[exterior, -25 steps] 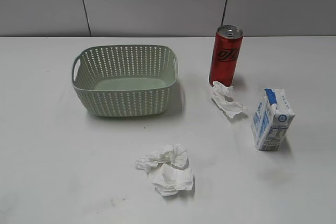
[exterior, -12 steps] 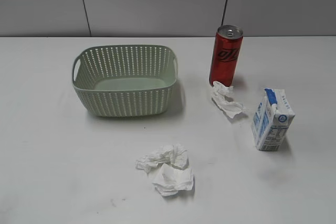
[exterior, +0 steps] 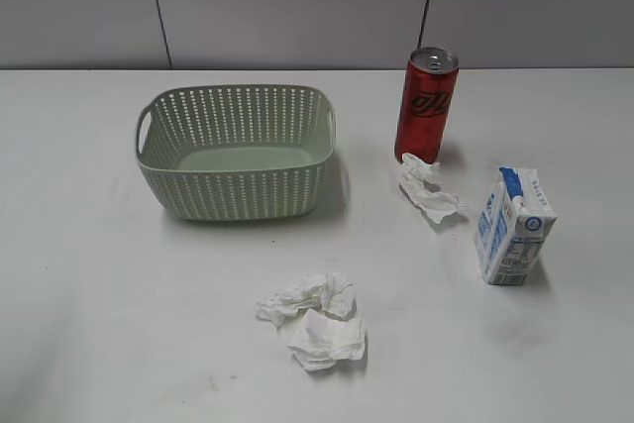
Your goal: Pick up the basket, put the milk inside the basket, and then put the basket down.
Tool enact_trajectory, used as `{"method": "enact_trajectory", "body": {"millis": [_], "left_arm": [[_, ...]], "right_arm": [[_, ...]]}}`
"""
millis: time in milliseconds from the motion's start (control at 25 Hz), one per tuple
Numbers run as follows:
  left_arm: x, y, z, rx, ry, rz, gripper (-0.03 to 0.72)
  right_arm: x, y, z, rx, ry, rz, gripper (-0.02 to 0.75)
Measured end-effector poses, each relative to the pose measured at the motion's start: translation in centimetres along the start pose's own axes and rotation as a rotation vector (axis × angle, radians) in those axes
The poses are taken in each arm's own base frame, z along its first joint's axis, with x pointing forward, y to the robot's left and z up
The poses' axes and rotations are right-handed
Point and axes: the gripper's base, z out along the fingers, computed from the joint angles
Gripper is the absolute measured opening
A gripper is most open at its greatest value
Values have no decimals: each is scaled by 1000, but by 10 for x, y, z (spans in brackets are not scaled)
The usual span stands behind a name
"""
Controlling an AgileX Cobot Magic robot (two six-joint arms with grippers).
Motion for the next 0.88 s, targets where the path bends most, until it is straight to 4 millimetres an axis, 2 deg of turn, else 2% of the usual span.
{"method": "enact_trajectory", "body": {"millis": [240, 360, 480, 640, 880], "left_arm": [[-41, 5, 56, 17, 107, -18, 541], [-55, -5, 85, 51, 165, 9, 541], [-59, -24, 121, 101, 260, 42, 541], [-54, -46, 172, 139, 386, 63, 541], [-47, -68, 235, 159, 506, 70, 541]], "right_arm": [[0, 0, 0, 0, 0, 0, 571], [0, 0, 0, 0, 0, 0, 571], [0, 0, 0, 0, 0, 0, 571], [0, 0, 0, 0, 0, 0, 571], [0, 0, 0, 0, 0, 0, 571]]}}
